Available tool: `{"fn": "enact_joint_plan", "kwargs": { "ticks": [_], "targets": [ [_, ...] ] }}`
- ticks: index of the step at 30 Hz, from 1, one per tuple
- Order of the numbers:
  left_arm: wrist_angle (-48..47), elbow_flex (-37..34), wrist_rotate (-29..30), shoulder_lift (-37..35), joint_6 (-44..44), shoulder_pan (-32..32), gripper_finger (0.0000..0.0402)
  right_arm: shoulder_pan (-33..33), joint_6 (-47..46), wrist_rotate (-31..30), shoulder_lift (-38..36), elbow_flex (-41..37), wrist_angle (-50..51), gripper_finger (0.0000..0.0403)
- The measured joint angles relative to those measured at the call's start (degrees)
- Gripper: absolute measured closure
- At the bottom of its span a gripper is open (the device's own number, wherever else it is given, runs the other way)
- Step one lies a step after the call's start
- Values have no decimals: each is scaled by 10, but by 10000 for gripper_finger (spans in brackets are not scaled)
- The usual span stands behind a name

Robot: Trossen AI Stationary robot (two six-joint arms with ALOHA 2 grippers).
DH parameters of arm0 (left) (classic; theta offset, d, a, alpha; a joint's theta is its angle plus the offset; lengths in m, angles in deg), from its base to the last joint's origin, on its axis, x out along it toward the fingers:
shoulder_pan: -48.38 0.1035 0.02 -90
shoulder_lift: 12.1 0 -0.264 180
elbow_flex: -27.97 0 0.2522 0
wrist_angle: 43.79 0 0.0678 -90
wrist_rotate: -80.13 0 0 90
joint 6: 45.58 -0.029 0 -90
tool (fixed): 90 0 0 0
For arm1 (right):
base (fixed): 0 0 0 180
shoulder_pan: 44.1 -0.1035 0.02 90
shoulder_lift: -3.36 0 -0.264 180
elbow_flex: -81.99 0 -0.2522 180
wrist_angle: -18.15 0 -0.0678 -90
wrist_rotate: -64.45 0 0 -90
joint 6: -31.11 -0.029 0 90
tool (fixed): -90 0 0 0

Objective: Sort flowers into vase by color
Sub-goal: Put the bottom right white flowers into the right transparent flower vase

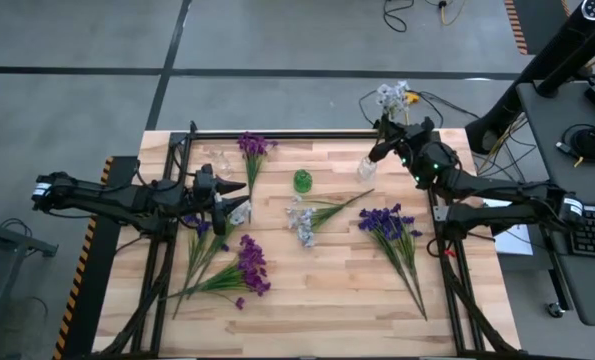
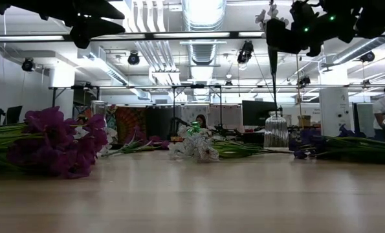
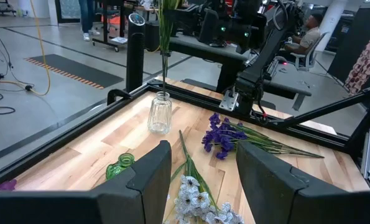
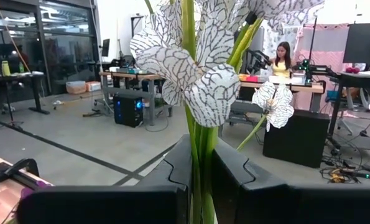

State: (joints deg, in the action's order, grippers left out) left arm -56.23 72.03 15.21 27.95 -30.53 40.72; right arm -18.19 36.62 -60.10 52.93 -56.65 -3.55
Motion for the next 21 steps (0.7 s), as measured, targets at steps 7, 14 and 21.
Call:
{"fn": "enact_joint_plan", "kwargs": {
  "ticks": [7,14,21],
  "targets": [
    [0,0,0,0,0,0,237,0,-5,0,2,-1,9,374],
    [0,0,0,0,0,0,237,0,-7,0,2,-2,10,353],
    [0,0,0,0,0,0,237,0,-12,0,1,-2,26,305]
  ]
}}
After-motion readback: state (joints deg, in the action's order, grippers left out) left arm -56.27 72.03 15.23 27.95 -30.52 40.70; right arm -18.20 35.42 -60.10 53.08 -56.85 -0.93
